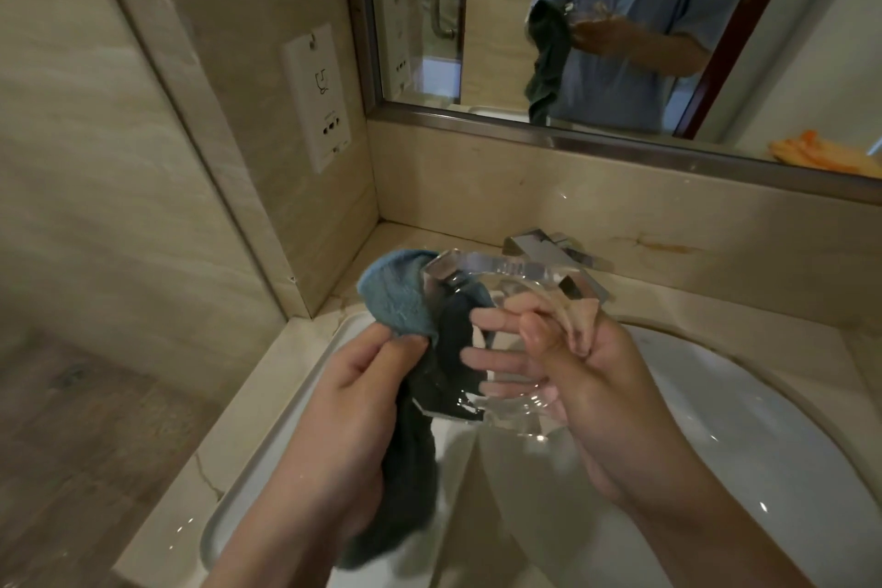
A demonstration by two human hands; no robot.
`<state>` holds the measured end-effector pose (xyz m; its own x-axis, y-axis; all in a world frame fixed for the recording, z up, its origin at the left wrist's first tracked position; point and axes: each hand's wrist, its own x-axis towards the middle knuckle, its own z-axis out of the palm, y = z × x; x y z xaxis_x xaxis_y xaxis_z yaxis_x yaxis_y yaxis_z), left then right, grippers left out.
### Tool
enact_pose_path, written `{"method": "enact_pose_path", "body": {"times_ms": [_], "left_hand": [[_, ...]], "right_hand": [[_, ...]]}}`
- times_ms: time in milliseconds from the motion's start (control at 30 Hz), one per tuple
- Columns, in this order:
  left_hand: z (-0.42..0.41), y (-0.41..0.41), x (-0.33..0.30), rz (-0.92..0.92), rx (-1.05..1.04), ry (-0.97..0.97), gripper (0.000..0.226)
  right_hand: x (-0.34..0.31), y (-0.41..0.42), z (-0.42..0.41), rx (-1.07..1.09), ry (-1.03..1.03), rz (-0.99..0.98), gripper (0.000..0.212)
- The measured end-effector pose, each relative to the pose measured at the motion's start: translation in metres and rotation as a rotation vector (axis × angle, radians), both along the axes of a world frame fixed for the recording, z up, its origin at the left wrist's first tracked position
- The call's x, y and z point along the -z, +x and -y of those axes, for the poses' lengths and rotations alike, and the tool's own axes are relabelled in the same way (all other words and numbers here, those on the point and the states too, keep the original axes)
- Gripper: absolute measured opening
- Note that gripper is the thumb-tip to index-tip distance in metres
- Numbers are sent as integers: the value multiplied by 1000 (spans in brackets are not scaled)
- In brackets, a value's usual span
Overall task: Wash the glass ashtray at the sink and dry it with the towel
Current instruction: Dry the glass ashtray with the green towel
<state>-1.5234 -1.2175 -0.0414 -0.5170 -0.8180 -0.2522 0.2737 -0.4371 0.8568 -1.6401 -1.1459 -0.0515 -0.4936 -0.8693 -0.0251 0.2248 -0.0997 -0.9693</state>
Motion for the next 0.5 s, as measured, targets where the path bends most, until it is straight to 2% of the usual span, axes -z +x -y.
{"method": "enact_pose_path", "body": {"times_ms": [167, 367, 500], "left_hand": [[-7, -11, 12, -28, 1, 136, 28], [-15, -23, 5, -203, -59, 309, 32], [-24, -26, 4, -254, -38, 345, 37]], "right_hand": [[5, 10, 5, 149, -88, -16, 22], [14, 25, 11, 341, -126, 123, 32], [13, 30, 17, 446, -214, 235, 29]]}}
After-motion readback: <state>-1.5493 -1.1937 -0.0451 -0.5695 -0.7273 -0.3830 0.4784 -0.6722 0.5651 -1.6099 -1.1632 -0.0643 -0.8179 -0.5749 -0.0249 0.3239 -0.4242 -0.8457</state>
